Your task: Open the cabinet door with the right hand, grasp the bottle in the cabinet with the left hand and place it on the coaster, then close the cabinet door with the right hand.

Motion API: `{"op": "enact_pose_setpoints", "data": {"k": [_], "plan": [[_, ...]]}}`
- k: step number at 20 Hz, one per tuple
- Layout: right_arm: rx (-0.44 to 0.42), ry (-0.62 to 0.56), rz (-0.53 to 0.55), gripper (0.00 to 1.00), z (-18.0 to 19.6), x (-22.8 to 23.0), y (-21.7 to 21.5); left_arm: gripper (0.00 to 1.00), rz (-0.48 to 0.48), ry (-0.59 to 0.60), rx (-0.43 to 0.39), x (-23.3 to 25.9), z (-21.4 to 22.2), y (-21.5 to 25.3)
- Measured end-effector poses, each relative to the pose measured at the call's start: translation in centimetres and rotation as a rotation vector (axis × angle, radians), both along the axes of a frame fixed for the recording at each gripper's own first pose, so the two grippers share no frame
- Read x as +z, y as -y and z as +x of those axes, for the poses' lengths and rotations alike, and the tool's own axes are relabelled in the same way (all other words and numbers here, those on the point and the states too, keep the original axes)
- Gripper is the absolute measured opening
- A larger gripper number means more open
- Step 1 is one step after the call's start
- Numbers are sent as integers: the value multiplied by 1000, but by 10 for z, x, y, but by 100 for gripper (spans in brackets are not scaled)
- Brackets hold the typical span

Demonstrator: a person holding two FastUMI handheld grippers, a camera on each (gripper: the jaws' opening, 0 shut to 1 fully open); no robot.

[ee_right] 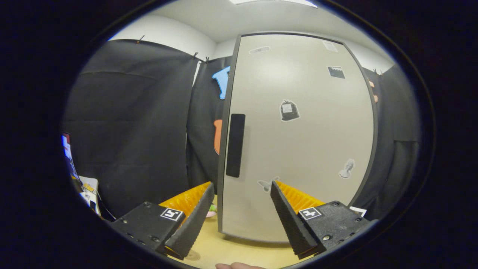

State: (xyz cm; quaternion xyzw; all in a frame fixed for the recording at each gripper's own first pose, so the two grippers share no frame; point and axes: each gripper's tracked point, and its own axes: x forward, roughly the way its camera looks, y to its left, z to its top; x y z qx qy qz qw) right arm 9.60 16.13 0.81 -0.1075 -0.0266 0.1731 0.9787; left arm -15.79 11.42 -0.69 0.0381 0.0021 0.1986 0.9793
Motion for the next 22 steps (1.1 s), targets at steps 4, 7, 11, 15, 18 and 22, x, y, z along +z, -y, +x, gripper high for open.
{"op": "enact_pose_setpoints", "data": {"k": [4, 7, 11, 15, 18, 22], "plan": [[9, 94, -21, 99, 38, 23, -28, 93, -18, -18, 44, -7, -13, -15], [-48, 137, -44, 99, 78, 35, -48, 93, -22, -27, 78, -13, -23, -26], [-114, 133, -82, 66, 86, 34, -54, 93, -38, -31, 122, -18, -40, -46], [-112, 37, -18, 29, 82, 32, -54, 93, -78, -53, 111, -30, -42, -52], [-78, 15, -31, 23, 65, 32, -53, 93, -77, -47, 71, -30, -35, -55], [10, -28, -24, 21, 12, 36, -51, 93, -87, -39, -4, -31, -18, -48]]}}
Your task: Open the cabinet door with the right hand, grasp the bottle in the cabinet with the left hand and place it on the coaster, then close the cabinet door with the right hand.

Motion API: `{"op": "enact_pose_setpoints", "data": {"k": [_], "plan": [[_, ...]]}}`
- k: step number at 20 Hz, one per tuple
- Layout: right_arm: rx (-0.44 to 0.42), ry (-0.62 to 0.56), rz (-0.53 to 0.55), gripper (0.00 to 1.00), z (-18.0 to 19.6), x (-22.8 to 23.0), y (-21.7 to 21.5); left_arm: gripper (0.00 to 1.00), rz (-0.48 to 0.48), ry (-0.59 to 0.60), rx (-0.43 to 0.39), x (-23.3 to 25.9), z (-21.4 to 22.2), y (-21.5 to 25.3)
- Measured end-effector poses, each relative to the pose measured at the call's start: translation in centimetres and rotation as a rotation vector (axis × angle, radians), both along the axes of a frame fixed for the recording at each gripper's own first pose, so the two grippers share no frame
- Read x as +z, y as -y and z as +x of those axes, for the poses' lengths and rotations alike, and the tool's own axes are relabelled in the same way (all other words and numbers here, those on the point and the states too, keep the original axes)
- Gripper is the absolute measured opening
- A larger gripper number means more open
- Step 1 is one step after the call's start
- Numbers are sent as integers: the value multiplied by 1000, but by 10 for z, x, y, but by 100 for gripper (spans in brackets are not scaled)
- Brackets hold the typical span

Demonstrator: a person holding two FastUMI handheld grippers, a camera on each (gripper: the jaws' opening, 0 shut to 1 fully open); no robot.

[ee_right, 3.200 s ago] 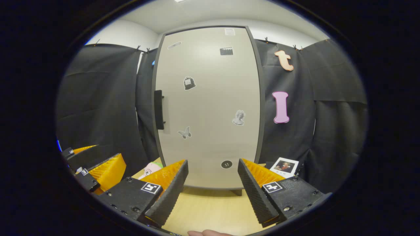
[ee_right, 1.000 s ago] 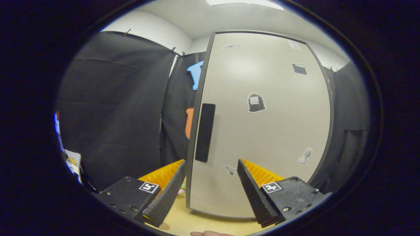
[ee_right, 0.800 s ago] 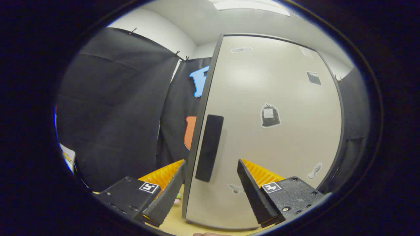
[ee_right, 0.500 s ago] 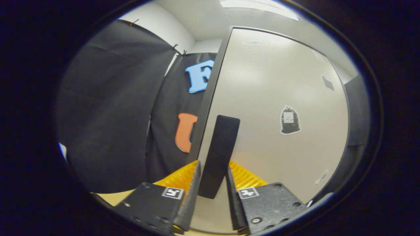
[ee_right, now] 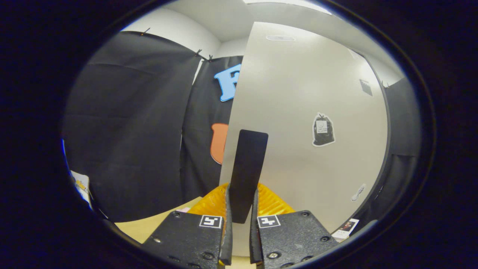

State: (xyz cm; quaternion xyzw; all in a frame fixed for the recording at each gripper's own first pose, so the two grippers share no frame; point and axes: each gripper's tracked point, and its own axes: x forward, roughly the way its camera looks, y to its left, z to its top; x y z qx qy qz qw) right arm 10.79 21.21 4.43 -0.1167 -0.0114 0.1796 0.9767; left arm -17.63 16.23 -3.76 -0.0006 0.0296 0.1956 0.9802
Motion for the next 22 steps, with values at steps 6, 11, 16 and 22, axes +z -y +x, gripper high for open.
{"op": "enact_pose_setpoints", "data": {"k": [6, 11, 16, 22], "plan": [[134, -108, -3, 21, -62, 9, 35, 93, -7, -4, -121, 1, 39, 16], [62, -142, 38, 19, -118, 16, 77, 94, 19, 12, -245, 16, 98, 48], [-86, -144, 62, 20, -152, 20, 134, 94, 60, 92, -358, 53, 197, 94], [-117, -163, 41, 18, -176, 16, 147, 94, 47, 122, -404, 58, 327, 150]]}}
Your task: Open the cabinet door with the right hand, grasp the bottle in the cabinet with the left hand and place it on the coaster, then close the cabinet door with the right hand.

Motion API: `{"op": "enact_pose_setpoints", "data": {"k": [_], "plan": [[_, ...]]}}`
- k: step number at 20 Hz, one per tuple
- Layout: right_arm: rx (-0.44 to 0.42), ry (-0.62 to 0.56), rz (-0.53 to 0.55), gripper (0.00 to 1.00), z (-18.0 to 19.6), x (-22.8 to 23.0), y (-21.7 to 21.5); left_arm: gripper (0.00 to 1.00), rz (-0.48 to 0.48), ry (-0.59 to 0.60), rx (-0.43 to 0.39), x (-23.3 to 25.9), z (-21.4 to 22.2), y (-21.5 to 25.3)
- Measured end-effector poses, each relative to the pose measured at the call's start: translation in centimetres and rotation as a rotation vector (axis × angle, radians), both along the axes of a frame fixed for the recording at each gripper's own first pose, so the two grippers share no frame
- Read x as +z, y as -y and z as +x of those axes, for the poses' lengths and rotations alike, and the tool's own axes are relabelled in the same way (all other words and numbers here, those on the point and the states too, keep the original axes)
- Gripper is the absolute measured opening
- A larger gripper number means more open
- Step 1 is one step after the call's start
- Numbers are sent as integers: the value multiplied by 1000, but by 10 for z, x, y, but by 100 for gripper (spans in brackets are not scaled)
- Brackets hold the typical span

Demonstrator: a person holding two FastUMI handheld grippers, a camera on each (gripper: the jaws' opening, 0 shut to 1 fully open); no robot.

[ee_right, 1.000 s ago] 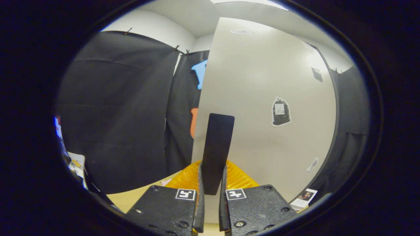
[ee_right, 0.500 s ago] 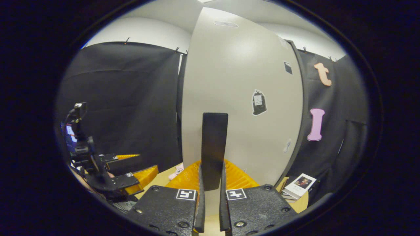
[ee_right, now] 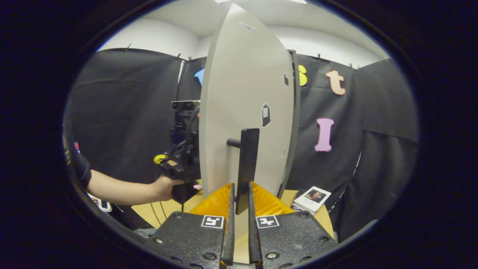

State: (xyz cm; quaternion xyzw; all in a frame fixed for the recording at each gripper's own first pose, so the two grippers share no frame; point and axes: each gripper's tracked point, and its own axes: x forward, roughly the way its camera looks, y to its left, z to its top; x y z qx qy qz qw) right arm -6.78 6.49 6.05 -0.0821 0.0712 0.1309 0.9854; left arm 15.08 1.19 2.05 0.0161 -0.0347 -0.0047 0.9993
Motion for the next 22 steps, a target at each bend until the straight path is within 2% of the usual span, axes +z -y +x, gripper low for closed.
{"op": "enact_pose_setpoints", "data": {"k": [2, 3, 4, 7, 8, 9, 12, 18, 19, 20, 22], "plan": [[-2, -1, -18, 20, -5, 1, 10, 94, 6, -45, 0, -15, 41, 12], [-6, 6, -7, 21, -7, 1, 14, 94, 11, -67, 25, -19, 59, 10], [-26, 27, 6, 28, -7, 8, 21, 93, 7, -83, 36, -25, 72, 10], [-103, 43, 8, 76, -4, 14, 48, 94, 4, -101, 91, -33, 106, 5], [-103, 46, 11, 85, -3, 14, 50, 94, -8, -110, 108, -38, 117, 6], [-101, 42, 13, 99, -2, 13, 49, 93, -18, -117, 121, -40, 126, 2], [-95, 46, 7, 99, -1, 14, 52, 94, -19, -137, 154, -42, 144, -4], [-132, 50, 38, 99, -6, 16, 66, 94, 25, -139, 140, -42, 163, 10], [-139, 49, 43, 95, -6, 15, 70, 94, 28, -146, 143, -43, 165, 12], [-144, 50, 47, 99, -6, 16, 72, 93, 31, -152, 148, -45, 166, 12], [-149, 53, 49, 99, -6, 17, 77, 93, 37, -164, 155, -48, 171, 15]]}}
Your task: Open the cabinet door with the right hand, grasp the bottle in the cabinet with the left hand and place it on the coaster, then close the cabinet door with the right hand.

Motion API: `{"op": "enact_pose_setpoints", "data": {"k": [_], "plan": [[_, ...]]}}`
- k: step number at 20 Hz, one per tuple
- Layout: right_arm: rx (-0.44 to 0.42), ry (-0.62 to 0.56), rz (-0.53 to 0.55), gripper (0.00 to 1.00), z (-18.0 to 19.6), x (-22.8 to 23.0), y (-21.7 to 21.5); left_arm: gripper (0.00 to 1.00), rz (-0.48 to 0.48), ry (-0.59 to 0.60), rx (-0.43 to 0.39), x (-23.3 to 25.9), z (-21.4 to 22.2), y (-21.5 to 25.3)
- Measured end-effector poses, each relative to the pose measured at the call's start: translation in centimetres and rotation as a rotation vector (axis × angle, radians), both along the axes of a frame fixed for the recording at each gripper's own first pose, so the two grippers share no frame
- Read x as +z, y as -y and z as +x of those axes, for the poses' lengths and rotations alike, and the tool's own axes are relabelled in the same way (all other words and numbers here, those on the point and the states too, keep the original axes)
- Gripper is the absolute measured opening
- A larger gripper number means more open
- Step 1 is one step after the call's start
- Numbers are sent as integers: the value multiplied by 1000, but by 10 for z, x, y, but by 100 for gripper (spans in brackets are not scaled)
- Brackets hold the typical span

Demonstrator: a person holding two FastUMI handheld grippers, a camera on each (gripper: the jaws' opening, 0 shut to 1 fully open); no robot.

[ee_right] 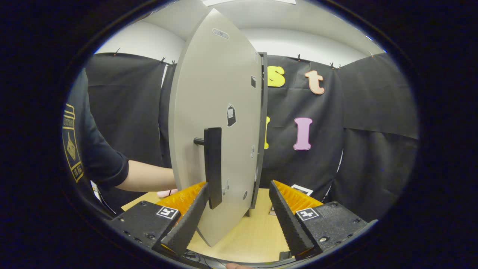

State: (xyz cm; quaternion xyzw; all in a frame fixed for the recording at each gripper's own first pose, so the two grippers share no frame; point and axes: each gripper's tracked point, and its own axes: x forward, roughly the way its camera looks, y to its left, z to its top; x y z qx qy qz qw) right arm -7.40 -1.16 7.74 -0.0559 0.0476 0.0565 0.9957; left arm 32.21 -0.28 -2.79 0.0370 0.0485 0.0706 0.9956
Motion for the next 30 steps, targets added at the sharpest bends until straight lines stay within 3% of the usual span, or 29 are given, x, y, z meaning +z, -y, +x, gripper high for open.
{"op": "enact_pose_setpoints", "data": {"k": [1, 2, 3, 10, 16, 20, 23, 26, 27, 30], "plan": [[-2, 4, -1, 99, 0, 1, 1, 93, 16, -9, 30, -2, 2, -4], [-7, 11, -2, 100, 0, 3, 2, 99, 13, -22, 48, -5, 1, -8], [-8, 19, -4, 100, 2, 5, 3, 78, 14, -11, 54, -2, -1, -8], [-26, 41, 52, 93, 2, 8, 29, 73, -30, 39, 81, 20, -32, -19], [-22, 28, 79, 92, 11, 10, 56, 72, -51, 77, 67, 27, -107, -35], [-73, 70, 50, 92, 12, 20, 74, 72, -25, 116, 117, 21, -169, -70], [-102, 78, 76, 92, 19, 16, 87, 72, -25, 111, 200, 5, -220, -104], [-73, 35, 116, 91, 26, 11, 88, 72, -18, 135, 251, -4, -264, -123], [-71, 34, 107, 87, 25, 12, 88, 72, -16, 132, 263, -14, -278, -127], [-78, 45, 70, 91, 26, 14, 89, 72, 7, 93, 294, -52, -308, -136]]}}
